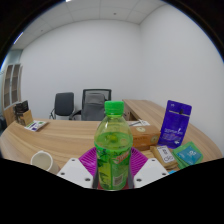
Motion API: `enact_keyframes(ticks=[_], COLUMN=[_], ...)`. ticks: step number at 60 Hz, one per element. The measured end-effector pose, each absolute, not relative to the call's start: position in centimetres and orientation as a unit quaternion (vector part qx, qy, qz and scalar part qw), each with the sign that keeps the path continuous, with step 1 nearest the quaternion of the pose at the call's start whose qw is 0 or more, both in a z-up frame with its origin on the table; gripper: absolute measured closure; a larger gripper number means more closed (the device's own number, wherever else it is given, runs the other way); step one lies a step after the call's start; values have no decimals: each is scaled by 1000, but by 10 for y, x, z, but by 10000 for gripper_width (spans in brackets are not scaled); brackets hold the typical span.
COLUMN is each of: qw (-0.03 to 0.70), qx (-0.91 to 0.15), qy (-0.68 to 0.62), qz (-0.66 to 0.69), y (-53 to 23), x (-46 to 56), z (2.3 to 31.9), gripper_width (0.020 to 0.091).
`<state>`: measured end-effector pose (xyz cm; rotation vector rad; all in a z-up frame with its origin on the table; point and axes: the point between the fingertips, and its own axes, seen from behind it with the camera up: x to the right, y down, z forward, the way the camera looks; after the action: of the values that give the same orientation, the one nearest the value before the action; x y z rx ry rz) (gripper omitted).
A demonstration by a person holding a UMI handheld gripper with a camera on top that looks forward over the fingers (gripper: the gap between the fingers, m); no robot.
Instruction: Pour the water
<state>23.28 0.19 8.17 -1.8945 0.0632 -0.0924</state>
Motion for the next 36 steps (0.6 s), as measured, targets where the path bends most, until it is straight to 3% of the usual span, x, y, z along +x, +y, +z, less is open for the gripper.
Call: enact_keyframes(ticks=[23, 32, 36], qw=[581, 546, 527], qx=[-812, -836, -848], qy=[47, 32, 42], qz=[-25, -34, -42], y=[-15, -33, -50], x=[236, 227, 227], z=[77, 66, 59], gripper_width=[555, 308, 274])
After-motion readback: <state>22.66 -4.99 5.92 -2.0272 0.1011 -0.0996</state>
